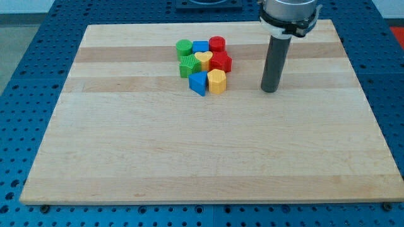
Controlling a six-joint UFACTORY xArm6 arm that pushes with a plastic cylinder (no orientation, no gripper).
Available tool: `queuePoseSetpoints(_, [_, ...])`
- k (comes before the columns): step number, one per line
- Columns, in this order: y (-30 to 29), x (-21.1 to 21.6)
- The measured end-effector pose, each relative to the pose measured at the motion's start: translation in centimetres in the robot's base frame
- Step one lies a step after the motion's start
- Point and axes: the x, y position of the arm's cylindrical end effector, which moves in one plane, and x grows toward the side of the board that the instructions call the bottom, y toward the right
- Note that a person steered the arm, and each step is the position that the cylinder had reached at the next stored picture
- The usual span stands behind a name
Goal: Slide the blue triangle and the yellow hexagon slightly right
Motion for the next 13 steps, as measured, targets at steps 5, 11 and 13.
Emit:
queuePoseSetpoints(5, [0.0,3.1])
queuePoseSetpoints(11, [-10.4,9.4])
queuePoseSetpoints(13, [-17.9,9.6])
